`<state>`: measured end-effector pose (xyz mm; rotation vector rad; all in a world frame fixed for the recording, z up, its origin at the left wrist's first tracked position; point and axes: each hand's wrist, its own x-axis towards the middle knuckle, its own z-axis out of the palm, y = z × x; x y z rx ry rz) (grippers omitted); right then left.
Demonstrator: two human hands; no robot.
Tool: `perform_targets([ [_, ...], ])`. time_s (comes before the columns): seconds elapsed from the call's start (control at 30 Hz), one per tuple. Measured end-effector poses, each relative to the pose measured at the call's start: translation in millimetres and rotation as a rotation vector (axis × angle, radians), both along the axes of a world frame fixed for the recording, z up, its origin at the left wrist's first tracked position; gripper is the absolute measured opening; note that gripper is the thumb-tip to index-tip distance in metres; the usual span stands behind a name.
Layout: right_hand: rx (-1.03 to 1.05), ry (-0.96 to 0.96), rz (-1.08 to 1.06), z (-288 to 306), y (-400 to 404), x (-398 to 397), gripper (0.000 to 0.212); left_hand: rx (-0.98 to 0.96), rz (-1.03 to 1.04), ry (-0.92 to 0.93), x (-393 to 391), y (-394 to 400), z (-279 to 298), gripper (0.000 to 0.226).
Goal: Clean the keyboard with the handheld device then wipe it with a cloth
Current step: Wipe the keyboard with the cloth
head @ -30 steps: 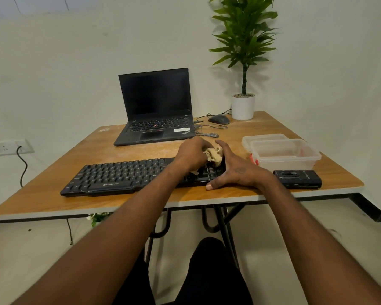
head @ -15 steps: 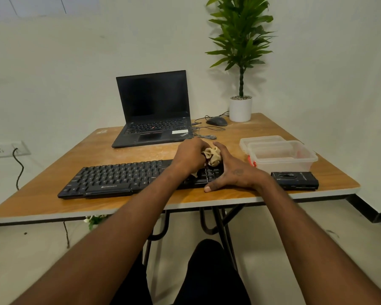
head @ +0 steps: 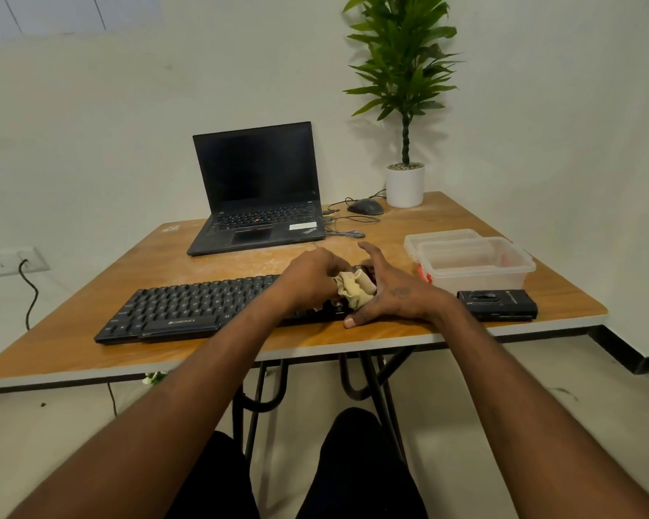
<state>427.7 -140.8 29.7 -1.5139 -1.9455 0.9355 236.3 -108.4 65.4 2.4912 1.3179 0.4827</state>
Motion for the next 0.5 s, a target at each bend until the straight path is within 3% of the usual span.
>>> perform_targets([
  [0.1,0.003,-0.009,-0.005,0.0,-0.3,-0.4,0.144,-0.038,-0.024,0.019,-1.5,-0.1,5.3,0.036],
  [0.27,0.017,-0.010,-0.008,0.5,-2.2,-1.3,0.140,0.196,0.112,-0.065,19.3,4.4,-2.6,0.036],
  [0.4,0.019,-0.003,-0.001,0.4,-2.1,-0.5,0.140,0.266,0.192,-0.117,29.5,11.6,-4.2,0.021],
  [0.5,0.022,-0.011,-0.005,1.2,-1.6,-0.4,0.140,0.321,0.189,-0.074,29.4,9.6,-5.7,0.021],
])
